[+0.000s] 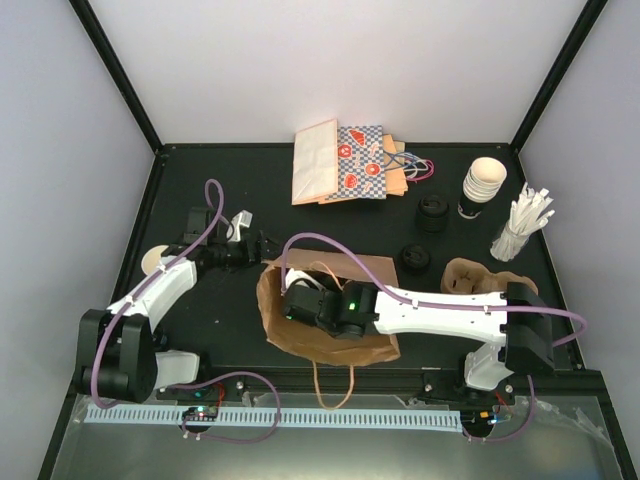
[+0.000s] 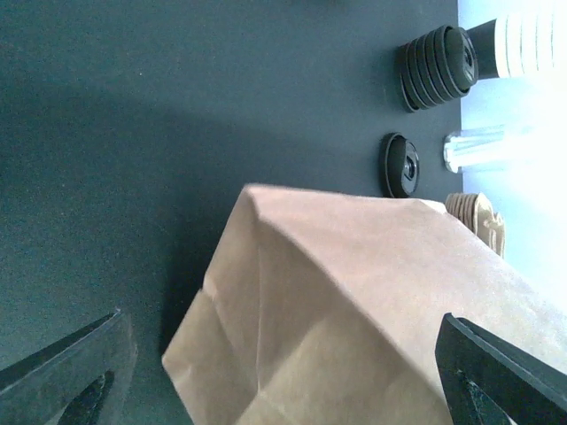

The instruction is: Pack the takeout coffee

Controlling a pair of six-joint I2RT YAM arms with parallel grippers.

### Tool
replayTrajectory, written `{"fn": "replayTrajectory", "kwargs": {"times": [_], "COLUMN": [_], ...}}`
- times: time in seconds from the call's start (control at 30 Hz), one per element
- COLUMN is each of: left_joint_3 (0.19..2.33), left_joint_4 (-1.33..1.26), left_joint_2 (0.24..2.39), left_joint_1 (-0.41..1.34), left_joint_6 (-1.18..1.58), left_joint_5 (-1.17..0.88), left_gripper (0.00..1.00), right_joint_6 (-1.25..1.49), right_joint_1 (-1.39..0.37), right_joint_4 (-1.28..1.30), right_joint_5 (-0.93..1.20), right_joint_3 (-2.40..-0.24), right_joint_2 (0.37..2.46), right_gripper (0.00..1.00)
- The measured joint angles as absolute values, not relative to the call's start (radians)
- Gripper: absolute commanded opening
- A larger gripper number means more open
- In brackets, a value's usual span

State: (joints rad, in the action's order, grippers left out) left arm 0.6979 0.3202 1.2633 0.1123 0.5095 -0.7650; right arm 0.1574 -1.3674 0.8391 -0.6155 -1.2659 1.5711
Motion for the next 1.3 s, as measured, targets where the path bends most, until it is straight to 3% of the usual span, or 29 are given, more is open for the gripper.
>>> {"fn": "replayTrajectory", "kwargs": {"times": [0.13, 0.2, 0.83, 0.97, 1.3], "left_joint_3": [0.698, 0.698, 0.699, 0.743, 0.889], "left_joint_4": [0.32, 0.32, 0.266, 0.39, 0.513], "left_joint_2": [1.266, 1.266, 1.358, 1.203, 0.715], "left_joint_1": [0.112, 0.112, 0.16, 0.162, 0.26], "left_joint_6": [0.507, 0.506, 0.516, 0.468, 0.324], "left_joint_5": [-0.77, -0.773, -0.84, -0.794, -0.816], "left_gripper": [0.95, 0.95, 0.94, 0.94, 0.78], "right_joint_6": [0.155, 0.157, 0.275, 0.314, 0.319], "right_joint_1": [-1.366, -1.365, -1.435, -1.454, -1.448], "right_joint_4": [0.847, 0.855, 0.901, 0.9, 0.817], "right_joint_5": [-0.582, -0.556, -0.435, -0.443, -0.469], "right_joint_3": [-1.29, -1.311, -1.324, -1.278, -1.112], "right_joint_2": [1.566, 1.567, 1.654, 1.654, 1.487], "right_gripper": [0.71, 0.8, 1.0, 1.0, 1.0]}}
